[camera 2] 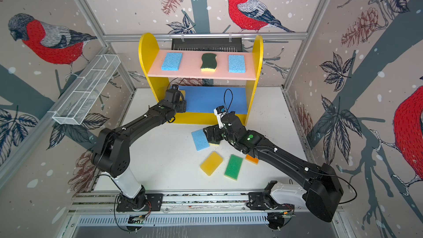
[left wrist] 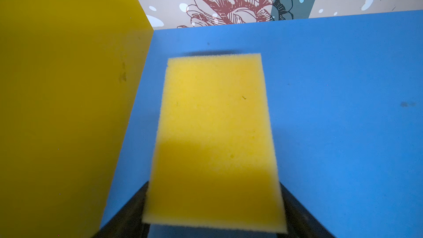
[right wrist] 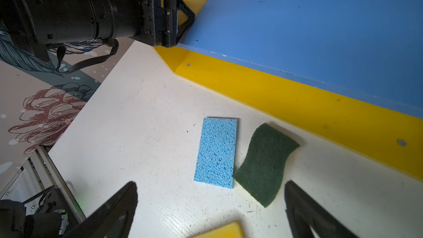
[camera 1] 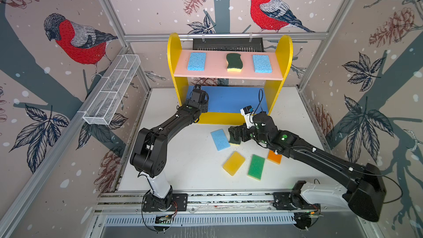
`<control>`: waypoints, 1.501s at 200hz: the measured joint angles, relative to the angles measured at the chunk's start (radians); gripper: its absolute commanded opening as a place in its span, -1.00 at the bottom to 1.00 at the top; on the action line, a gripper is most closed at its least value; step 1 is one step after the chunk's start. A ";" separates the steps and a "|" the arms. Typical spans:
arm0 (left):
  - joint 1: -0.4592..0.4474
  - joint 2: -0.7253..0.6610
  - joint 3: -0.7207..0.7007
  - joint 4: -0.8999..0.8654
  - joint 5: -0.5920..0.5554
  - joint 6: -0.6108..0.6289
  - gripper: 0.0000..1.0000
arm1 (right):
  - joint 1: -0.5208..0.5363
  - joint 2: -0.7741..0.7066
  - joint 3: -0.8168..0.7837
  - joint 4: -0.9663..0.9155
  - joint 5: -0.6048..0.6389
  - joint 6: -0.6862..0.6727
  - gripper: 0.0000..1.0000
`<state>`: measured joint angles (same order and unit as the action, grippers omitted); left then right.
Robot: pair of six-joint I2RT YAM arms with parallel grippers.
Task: Arrange cleaning sponges on a shelf
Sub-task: Place the cleaning sponge on the shelf.
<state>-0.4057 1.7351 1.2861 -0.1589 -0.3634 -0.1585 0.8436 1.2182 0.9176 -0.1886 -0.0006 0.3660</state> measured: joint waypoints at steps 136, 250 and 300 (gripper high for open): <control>0.000 -0.067 -0.011 -0.032 0.019 0.002 0.63 | 0.005 -0.017 -0.005 -0.002 0.008 0.000 0.99; 0.000 -0.265 -0.159 -0.037 0.028 -0.013 0.64 | 0.018 -0.055 -0.050 -0.003 0.049 0.019 0.99; 0.000 -0.447 -0.312 -0.037 0.079 -0.056 0.66 | 0.035 -0.077 -0.085 -0.004 0.082 0.060 0.99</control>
<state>-0.4061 1.2884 0.9745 -0.1959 -0.2844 -0.2142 0.8783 1.1408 0.8322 -0.1928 0.0814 0.4259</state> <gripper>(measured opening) 0.822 0.995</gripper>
